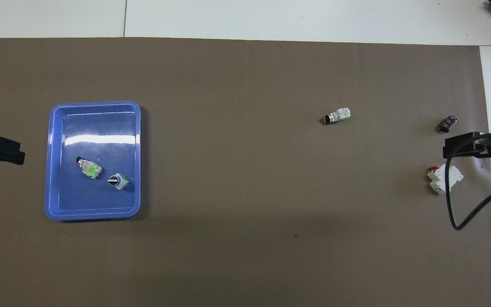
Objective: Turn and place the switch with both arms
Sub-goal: 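Move the right gripper toward the small green-and-white switch on the mat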
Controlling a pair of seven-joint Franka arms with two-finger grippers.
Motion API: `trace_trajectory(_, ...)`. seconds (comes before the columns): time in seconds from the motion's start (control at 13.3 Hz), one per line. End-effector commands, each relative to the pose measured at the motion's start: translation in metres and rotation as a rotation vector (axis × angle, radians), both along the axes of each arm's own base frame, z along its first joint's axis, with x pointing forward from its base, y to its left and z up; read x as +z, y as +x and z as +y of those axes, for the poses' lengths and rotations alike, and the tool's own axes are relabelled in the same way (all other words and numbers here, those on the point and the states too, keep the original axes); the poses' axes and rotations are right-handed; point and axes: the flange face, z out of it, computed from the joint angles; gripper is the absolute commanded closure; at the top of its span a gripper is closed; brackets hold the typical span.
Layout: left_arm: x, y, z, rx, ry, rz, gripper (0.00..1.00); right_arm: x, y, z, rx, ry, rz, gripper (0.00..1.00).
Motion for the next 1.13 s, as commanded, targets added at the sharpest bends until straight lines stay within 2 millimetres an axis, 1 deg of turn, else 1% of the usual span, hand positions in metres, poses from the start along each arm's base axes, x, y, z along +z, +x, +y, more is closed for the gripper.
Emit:
trace_trajectory(0.0,0.001,-0.009,0.001,0.003,-0.011,0.007,0.0,0.0,-0.006,-0.001,-0.016,0.002,-0.01,0.0)
trace_trajectory(0.45,0.001,-0.009,0.001,0.003,-0.011,0.007,0.0,0.005,-0.007,-0.001,-0.014,0.003,-0.025,0.0)
trace_trajectory(0.53,0.001,-0.009,0.001,0.002,-0.013,0.007,0.0,0.008,-0.007,0.003,-0.008,0.003,-0.035,0.0)
trace_trajectory(0.6,0.001,-0.009,0.001,0.003,-0.011,0.007,0.0,0.012,-0.008,0.018,0.018,0.001,-0.041,0.0)
trace_trajectory(0.68,0.001,-0.009,0.001,0.003,-0.011,0.007,0.0,0.009,-0.016,0.016,0.005,0.0,-0.028,0.0)
trace_trajectory(0.75,0.001,-0.009,0.001,0.003,-0.011,0.007,0.0,-0.004,-0.016,0.011,-0.02,0.0,-0.027,0.0)
trace_trajectory(0.83,0.001,-0.009,0.001,0.003,-0.011,0.007,0.0,-0.012,-0.008,0.01,-0.099,0.008,-0.086,0.0)
trace_trajectory(0.9,0.001,-0.009,0.001,0.002,-0.013,0.007,0.0,-0.027,0.002,0.009,-0.216,0.017,-0.127,0.0)
trace_trajectory(0.98,0.001,-0.009,0.001,0.003,-0.011,0.007,0.0,-0.049,0.015,0.012,-0.337,0.027,-0.146,0.0)
trace_trajectory(1.05,0.001,-0.009,0.001,0.003,-0.011,0.007,0.0,-0.063,0.026,0.017,-0.443,0.042,-0.175,0.0)
